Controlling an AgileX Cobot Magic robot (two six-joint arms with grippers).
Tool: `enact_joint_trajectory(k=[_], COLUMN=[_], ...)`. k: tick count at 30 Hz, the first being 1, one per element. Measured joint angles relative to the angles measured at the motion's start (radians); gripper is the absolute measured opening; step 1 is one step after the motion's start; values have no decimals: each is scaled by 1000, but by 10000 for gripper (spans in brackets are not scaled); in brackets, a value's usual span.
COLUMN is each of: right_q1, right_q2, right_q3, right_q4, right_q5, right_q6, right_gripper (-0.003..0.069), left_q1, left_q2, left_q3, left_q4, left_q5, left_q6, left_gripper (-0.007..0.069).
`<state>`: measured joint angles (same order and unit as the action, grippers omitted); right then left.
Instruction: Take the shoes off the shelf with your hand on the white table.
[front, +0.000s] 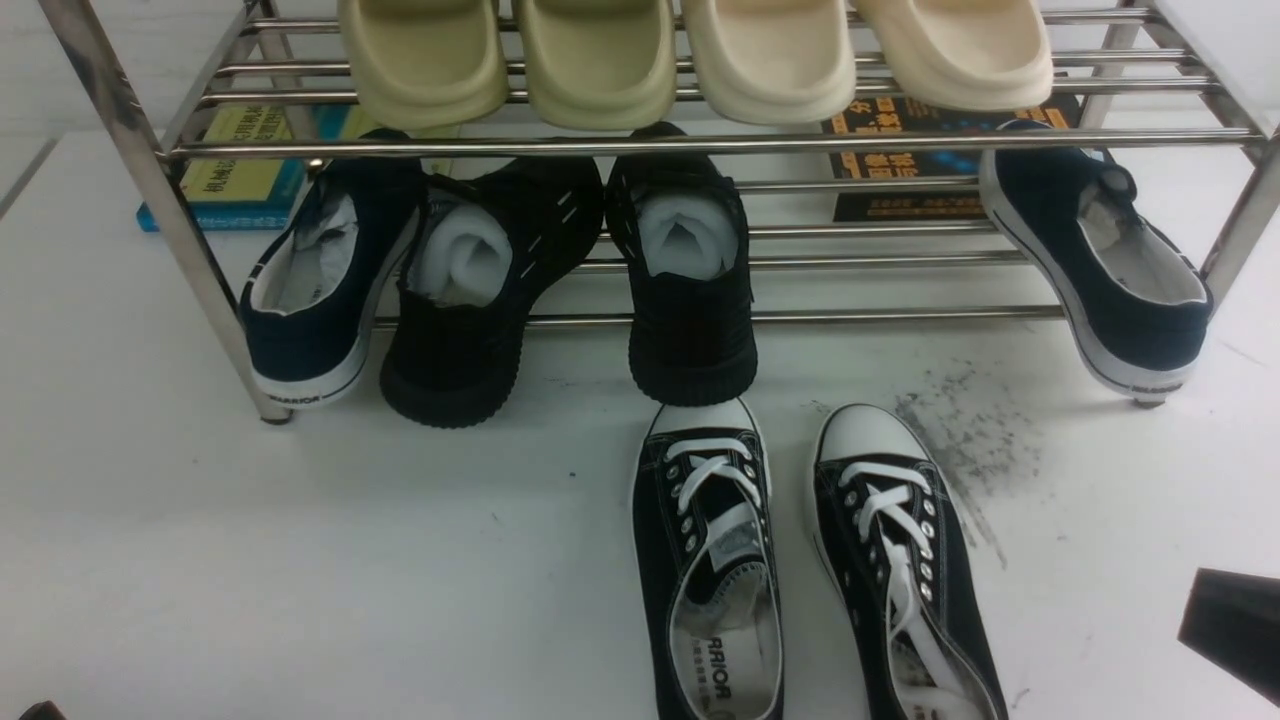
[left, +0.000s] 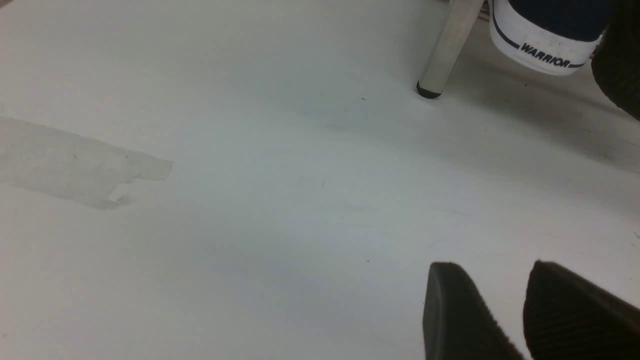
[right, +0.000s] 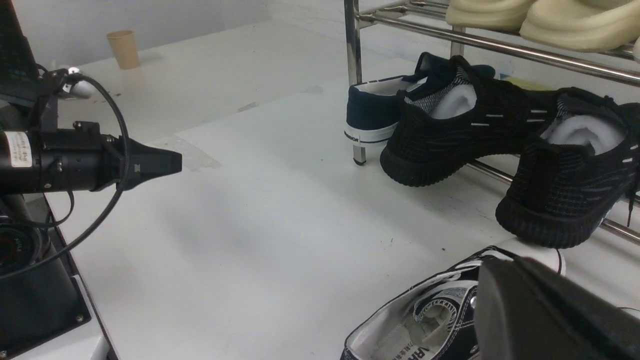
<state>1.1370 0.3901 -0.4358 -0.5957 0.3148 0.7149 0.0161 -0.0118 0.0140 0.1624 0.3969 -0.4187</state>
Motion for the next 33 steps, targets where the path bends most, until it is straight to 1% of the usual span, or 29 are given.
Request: enact_joint_trajectory(k=[8, 11, 12, 14, 16, 18, 19, 21, 22, 23, 25, 26, 27, 28, 30, 31, 33], right_q1=[0, -11, -36, -108, -195, -242, -321, -432, -442, -483, -623, -660, -669, -727, -806, -819, -892], right_q2=[-10, -33, -48, -60, -67, -75, -99, -151, -157, -178, -249, -265, -273, -293, -324, -329, -362], right_q3=[5, 16, 30, 60, 94, 113, 144, 191, 195, 212, 271, 287, 291, 317, 353, 359, 394], right_q4=[-3, 17, 47, 128, 229, 283, 369, 484, 493, 527, 596, 596, 596, 596, 596, 596, 596], right_q5=[-9, -9, -9, -9, -6, -2, 1, 7, 7, 7, 8, 8, 9, 9, 12, 12, 12], right_q6=[0, -5, -27, -99, -195, -250, -326, -437, -444, -472, -527, -536, -537, -542, -545, -545, -545], right_gripper=[9, 11, 12, 13, 16, 18, 19, 20, 20, 20, 21, 21, 21, 21, 23, 24, 27], left_q1=[0, 0, 0, 0, 0, 0, 0, 0, 0, 0, 0, 0, 0, 0, 0, 0, 0], left_q2=[0, 0, 0, 0, 0, 0, 0, 0, 0, 0, 0, 0, 0, 0, 0, 0, 0], left_q3=[0, 0, 0, 0, 0, 0, 0, 0, 0, 0, 0, 0, 0, 0, 0, 0, 0], left_q4=[0, 0, 0, 0, 0, 0, 0, 0, 0, 0, 0, 0, 0, 0, 0, 0, 0], left_q5=[0, 0, 0, 0, 0, 0, 0, 0, 0, 0, 0, 0, 0, 0, 0, 0, 0], left_q6=[0, 0, 0, 0, 0, 0, 0, 0, 0, 0, 0, 0, 0, 0, 0, 0, 0], left_gripper=[243, 243, 243, 243, 243, 243, 243, 243, 243, 243, 243, 243, 243, 243, 243, 243, 243])
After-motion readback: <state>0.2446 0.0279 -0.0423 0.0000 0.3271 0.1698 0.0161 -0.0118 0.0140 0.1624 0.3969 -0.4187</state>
